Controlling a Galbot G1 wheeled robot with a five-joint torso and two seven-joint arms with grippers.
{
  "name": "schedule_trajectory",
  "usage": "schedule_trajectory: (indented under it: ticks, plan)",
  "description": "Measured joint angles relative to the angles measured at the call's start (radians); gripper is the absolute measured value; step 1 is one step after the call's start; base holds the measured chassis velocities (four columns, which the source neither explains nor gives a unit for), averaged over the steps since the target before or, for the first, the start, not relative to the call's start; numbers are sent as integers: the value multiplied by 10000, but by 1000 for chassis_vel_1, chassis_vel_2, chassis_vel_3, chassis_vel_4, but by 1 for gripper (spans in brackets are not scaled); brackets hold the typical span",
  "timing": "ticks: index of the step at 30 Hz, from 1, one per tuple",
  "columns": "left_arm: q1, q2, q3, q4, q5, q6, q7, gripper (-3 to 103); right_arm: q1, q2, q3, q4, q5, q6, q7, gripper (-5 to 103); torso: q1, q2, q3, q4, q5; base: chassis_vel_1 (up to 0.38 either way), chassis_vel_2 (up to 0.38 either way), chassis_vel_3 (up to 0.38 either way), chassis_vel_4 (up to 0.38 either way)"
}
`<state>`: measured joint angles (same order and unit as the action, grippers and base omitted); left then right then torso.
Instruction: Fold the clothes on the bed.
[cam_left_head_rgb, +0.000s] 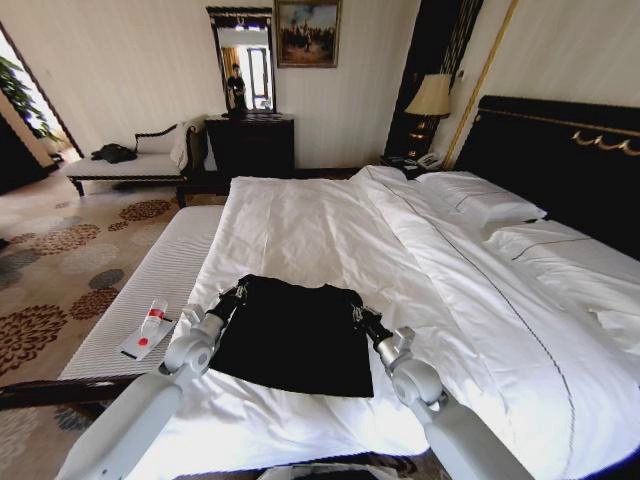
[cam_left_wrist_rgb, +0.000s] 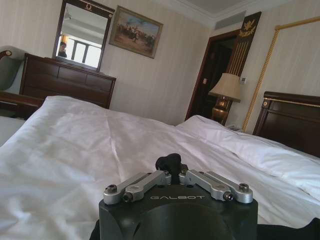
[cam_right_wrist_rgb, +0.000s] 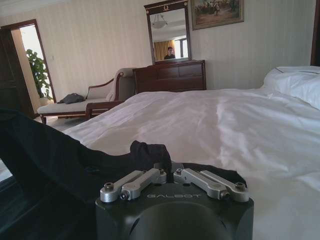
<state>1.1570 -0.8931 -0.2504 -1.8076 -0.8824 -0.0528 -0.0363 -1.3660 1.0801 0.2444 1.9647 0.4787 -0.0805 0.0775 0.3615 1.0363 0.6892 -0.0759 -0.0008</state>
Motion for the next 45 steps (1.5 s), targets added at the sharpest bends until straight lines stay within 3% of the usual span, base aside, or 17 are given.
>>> schedule_trajectory:
  ticks: [15, 29, 38, 41, 43, 45]
  plan:
    - [3188, 190, -1742, -1372, 669, -229, 453, 1, -1790, 1123, -49, 485, -1625, 687, -338, 1, 0, 0, 0, 7, 3, 0, 0, 0, 0]
    - [3013, -196, -1441, -776, 1156, -309, 458, 1, -2756, 948, 250, 294, -2486, 1371, -517, 1, 2, -1, 2, 3, 2, 0, 0, 0, 0]
    - [3431, -176, -1269, -983, 1633, -334, 438, 1, -3014, 1297, 285, 216, -2650, 1500, -363, 1, 1, -2, 2, 4, 3, 0, 0, 0, 0]
    - [3475, -41, -1110, -978, 1826, -327, 55, -1, -3251, 1323, 290, 203, -2823, 1706, -443, -2, 2, -2, 2, 4, 3, 0, 0, 0, 0]
    - [3507, 133, -1085, -1059, 1807, -265, -132, 10, -3449, 1291, 331, 329, -2857, 1812, -528, 9, 2, -2, 2, 2, 1, 0, 0, 0, 0]
    - [3548, 203, -1123, -1149, 1805, -243, -145, 15, -3537, 1269, 367, 425, -2855, 1853, -547, 9, 2, -2, 1, 1, 2, 0, 0, 0, 0]
